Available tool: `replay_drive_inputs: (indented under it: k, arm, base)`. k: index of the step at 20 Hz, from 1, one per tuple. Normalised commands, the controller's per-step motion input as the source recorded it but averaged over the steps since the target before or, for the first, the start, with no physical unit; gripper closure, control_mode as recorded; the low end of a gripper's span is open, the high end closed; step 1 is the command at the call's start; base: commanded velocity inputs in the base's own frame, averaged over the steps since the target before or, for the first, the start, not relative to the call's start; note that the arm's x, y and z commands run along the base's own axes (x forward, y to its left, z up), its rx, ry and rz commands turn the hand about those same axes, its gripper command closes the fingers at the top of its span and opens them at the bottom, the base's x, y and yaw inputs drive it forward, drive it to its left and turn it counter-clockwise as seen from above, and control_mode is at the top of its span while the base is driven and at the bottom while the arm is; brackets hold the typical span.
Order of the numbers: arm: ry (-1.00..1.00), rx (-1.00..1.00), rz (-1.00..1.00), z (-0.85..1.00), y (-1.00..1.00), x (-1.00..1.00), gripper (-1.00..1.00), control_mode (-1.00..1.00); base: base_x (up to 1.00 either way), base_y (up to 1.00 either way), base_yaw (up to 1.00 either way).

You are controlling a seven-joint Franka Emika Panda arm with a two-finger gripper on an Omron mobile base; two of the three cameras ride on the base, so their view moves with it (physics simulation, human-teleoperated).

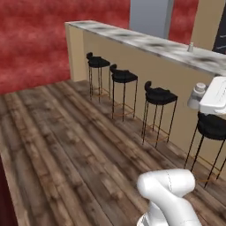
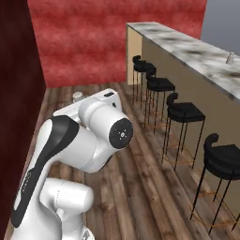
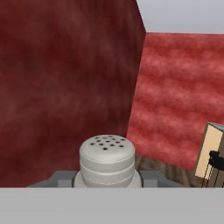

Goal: The dining table condiment station is running low on shaker. Refill the condiment station by opening the cabinet and taking the shaker from the cabinet and placing it on the dining table.

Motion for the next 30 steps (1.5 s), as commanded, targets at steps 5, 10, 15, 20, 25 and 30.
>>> replay_drive_inputs:
  k: [5,10,15,20,25,30]
  arm:
    - [0.0,0.0,0.0,0.0,0.0,0.0,1.0,1.0]
    - [0.0,0.0,0.0,0.0,0.0,0.0,1.0,1.0]
    - [0.0,0.0,0.0,0.0,0.0,0.0,1.0,1.0]
    - [0.0,0.0,0.0,0.0,0.0,0.0,1.0,1.0]
    - [0.0,0.0,0.0,0.0,0.0,0.0,1.0,1.0]
    - [0.0,0.0,0.0,0.0,0.0,0.0,1.0,1.0]
  base:
    - [0.92,0.12,-0.51]
    - [0.89,0.01,-0.54]
    - [0.96,0.33,-0.62]
    - [0.98,0.59,-0.64]
    - [0.97,0.58,-0.61]
    - [1.0,0.48,-0.54]
